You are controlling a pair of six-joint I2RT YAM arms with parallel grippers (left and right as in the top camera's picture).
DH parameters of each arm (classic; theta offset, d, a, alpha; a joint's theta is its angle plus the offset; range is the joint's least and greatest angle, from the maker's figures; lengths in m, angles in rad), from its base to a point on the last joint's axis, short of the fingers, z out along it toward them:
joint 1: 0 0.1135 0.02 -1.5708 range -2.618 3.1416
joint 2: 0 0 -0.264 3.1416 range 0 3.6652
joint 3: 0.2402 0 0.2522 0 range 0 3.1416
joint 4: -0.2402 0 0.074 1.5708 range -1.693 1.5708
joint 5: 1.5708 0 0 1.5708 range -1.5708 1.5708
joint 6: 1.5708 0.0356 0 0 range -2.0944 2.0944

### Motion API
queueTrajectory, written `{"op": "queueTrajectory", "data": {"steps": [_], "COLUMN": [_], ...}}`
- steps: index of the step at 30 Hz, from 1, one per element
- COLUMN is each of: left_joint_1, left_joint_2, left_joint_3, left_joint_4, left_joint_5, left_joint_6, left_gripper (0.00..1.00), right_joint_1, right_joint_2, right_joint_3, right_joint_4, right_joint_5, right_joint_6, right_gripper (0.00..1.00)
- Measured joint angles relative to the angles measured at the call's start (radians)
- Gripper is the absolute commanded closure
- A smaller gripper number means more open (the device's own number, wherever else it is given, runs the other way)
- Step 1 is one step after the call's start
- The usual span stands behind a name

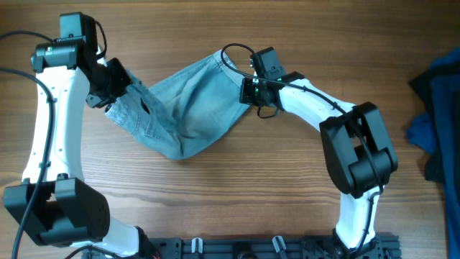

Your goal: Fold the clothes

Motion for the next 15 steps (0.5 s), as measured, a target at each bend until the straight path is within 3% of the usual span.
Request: {"op": "queueTrajectory", "data": {"steps": [5, 9, 15], "left_joint_1": [-0.001, -0.005, -0.02], "left_joint_2": [-0.021, -0.023, -0.023], "left_joint_3": [-0.002, -0.003, -0.005], "left_joint_4": [-0.071, -0.083, -0.064], "left_joint_5": [0.024, -0.002, -0.001], "left_joint_6": [0.074, 0.089, 0.092], "left_gripper": [0.96, 0.96, 0.96], "right_joint_1": [-0.077, -0.224, -0.262], "right_joint_2": [-0.026, -0.04, -0.052], "right_joint_3": [0.031, 0.037, 0.027], "right_joint_4": [-0.256, -0.455, -0.472], "right_joint_5": [0.1, 0.122, 0.1], "right_joint_6": [0.058, 0.067, -0.039], "right_gripper": [0.96, 0.96, 0.92]}}
